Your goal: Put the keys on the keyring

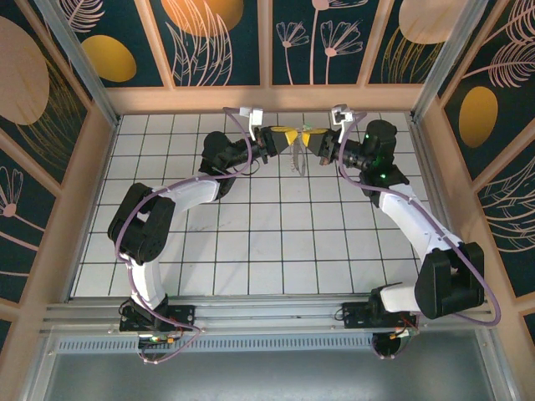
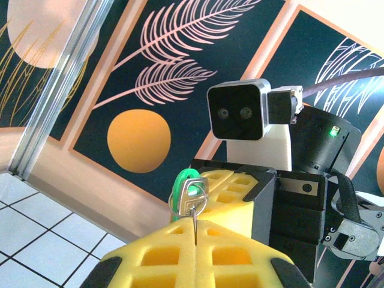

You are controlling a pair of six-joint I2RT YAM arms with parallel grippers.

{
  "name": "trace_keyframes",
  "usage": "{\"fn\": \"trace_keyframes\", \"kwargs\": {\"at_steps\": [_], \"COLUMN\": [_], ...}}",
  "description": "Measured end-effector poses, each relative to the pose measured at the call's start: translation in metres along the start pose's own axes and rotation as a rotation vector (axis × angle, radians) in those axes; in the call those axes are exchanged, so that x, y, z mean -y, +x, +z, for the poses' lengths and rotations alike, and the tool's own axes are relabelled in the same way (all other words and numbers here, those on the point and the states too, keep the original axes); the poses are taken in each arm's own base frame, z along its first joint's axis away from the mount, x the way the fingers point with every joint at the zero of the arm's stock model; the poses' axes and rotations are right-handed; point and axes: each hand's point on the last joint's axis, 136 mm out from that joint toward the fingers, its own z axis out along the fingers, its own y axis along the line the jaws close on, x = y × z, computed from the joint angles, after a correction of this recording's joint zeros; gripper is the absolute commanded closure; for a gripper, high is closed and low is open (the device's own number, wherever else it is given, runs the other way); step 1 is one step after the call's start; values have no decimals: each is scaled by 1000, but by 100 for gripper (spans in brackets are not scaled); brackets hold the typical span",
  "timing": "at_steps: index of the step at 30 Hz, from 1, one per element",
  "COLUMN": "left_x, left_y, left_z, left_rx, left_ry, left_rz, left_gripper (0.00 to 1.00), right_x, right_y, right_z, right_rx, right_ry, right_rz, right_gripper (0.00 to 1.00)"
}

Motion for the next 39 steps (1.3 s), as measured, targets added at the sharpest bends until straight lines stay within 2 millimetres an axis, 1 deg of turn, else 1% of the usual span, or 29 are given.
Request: {"fn": "trace_keyframes", "kwargs": {"at_steps": [2,4,6,8,12,16,20,22,23,24,25,30,35,39], "left_x": [0,-1,-1,-2,-2,-2,2,2,2,3,3,1,-12,-23], "left_y": [0,-1,-1,-2,-2,-6,-14,-18,-20,-22,-25,-34,-28,-21], "left_z": [0,0,0,0,-5,-9,-15,-18,-20,-22,-24,-31,-41,-46], "left_rx": [2,4,7,14,27,38,64,77,84,90,96,124,123,112], "left_ry": [-1,-4,-9,-18,-42,-78,-126,-155,-173,-190,-202,-275,-348,-396], "left_rz": [1,0,-2,-4,-6,1,23,31,37,41,47,59,47,32], "left_gripper": [100,79,66,57,48,40,30,12,8,6,2,1,1,1], "right_x": [0,0,2,7,16,24,35,40,43,46,49,65,78,89], "right_y": [-1,-1,-2,-6,-9,-2,6,11,13,16,19,38,53,61], "right_z": [0,0,1,1,2,5,9,11,12,14,15,23,31,35], "right_rx": [-6,-14,-15,-13,-13,-31,-48,-57,-62,-69,-75,-113,-142,-154], "right_ry": [1,4,14,31,63,78,103,112,117,120,122,136,146,156], "right_rz": [5,8,5,3,11,28,49,60,65,72,78,116,148,164], "right_gripper": [100,100,100,100,100,100,100,100,100,100,100,100,100,100]}}
